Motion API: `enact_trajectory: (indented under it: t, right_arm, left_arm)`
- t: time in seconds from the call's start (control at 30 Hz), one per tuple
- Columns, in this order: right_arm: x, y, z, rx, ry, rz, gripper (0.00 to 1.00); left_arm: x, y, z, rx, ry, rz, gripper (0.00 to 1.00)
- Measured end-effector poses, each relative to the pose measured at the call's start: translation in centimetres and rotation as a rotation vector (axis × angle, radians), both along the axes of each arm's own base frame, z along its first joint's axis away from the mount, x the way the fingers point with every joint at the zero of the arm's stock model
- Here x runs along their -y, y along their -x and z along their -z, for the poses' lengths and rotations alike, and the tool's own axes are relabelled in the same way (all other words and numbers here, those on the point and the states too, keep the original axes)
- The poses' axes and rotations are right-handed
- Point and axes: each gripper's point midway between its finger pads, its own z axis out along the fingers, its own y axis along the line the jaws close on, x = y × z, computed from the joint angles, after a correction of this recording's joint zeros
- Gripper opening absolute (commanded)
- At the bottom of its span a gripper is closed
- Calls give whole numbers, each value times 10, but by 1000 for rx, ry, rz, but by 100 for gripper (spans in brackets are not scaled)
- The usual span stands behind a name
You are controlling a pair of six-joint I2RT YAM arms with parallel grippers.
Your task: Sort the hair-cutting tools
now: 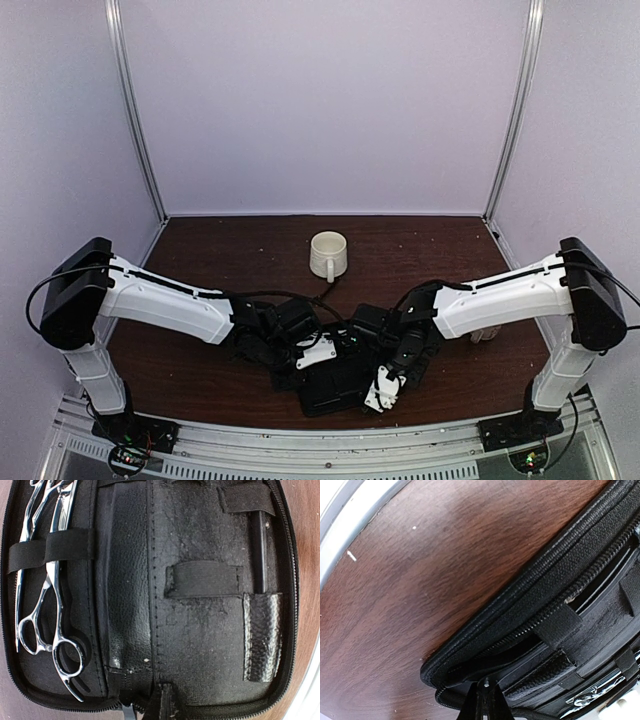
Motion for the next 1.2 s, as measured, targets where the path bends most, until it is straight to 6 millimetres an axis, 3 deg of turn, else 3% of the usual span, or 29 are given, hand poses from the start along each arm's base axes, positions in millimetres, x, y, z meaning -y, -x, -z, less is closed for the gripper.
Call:
enact_trajectory:
  t: [1.2]
  right_arm:
    - [-29, 13, 0, -40, -75, 89, 2]
  left_arm:
    - [0, -1, 0, -1, -18, -2, 1]
